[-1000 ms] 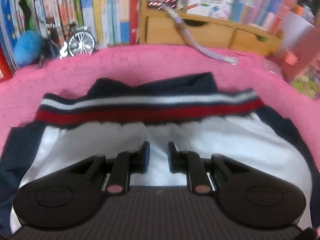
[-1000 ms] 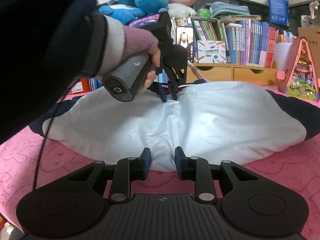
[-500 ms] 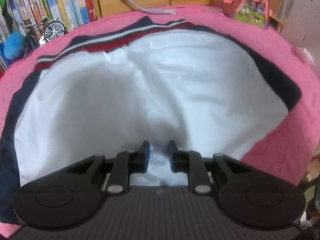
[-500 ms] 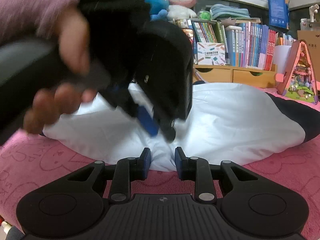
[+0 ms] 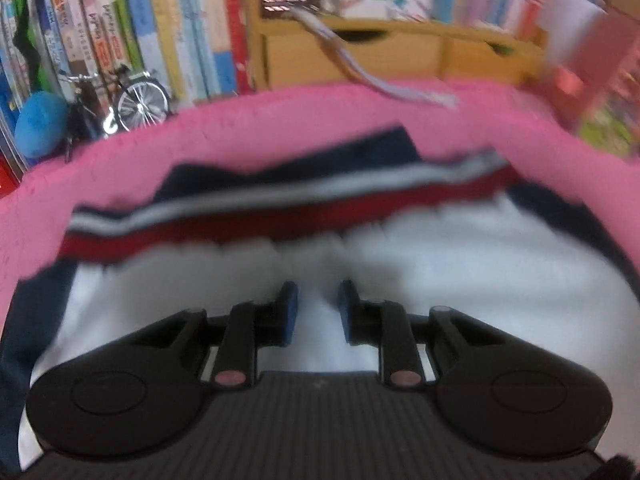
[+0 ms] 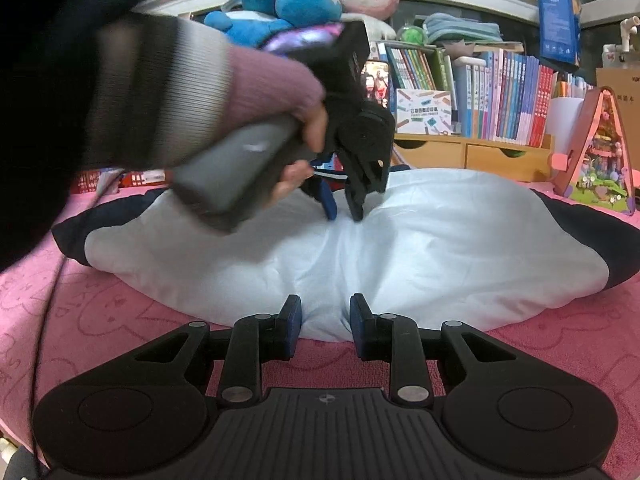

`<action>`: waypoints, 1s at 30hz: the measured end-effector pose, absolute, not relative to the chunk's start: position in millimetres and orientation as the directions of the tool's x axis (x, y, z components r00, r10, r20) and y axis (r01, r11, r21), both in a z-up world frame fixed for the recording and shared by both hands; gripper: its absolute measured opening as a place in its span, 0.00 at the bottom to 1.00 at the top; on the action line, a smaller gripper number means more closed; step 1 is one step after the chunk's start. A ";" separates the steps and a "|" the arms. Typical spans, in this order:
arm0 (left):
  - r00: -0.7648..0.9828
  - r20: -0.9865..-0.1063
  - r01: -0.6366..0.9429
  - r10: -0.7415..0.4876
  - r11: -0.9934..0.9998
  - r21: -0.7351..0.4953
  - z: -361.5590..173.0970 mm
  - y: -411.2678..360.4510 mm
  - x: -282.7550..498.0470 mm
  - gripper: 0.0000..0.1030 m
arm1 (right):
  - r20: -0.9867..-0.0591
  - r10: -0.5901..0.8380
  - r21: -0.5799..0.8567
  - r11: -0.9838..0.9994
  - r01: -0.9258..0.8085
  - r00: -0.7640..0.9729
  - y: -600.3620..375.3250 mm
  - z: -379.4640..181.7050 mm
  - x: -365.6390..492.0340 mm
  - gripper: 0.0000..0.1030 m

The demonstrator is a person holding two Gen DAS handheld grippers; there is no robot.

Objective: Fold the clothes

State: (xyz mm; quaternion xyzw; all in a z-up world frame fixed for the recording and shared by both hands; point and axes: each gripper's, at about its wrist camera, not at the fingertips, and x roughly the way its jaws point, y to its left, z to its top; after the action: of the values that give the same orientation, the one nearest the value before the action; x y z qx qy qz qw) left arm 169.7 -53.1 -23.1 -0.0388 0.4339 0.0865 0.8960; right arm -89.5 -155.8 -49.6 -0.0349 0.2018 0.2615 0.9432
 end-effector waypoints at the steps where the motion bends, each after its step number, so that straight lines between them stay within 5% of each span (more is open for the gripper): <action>1: 0.611 -0.781 -0.207 0.129 0.978 0.000 -23.9 -48.8 176.8 0.22 | -0.399 0.480 0.039 0.860 -0.508 0.781 -156.0 -49.7 -89.5 0.27; 9: 0.617 -0.773 -0.204 0.148 0.979 0.024 -18.3 -50.9 171.3 0.21 | -0.385 0.478 0.038 0.863 -0.504 0.790 -158.0 -51.7 -93.7 0.27; 14: 0.723 -0.679 -0.113 0.127 0.991 0.064 14.9 -84.2 106.6 0.22 | -0.381 0.478 0.036 0.863 -0.504 0.791 -158.7 -51.7 -94.0 0.27; 19: 0.580 -0.814 0.039 -0.026 0.999 -0.004 13.9 -104.1 58.9 0.22 | -0.380 0.477 0.034 0.863 -0.504 0.792 -159.0 -51.6 -94.8 0.27; 23: 0.489 -0.872 0.054 -0.025 0.999 0.001 -8.0 -110.2 47.5 0.24 | -0.380 0.475 0.032 0.864 -0.502 0.794 -159.1 -51.7 -95.1 0.27; 30: 0.559 -0.829 0.005 0.033 0.999 0.043 -15.5 -100.8 88.5 0.26 | -0.379 0.475 0.025 0.863 -0.505 0.794 -159.8 -51.9 -94.6 0.27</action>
State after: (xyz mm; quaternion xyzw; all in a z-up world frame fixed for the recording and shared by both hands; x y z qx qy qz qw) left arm 88.5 -100.8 -15.5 0.0204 0.4696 0.0078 0.8826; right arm -94.6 -159.8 -51.9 -0.0386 0.1897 0.2588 0.9463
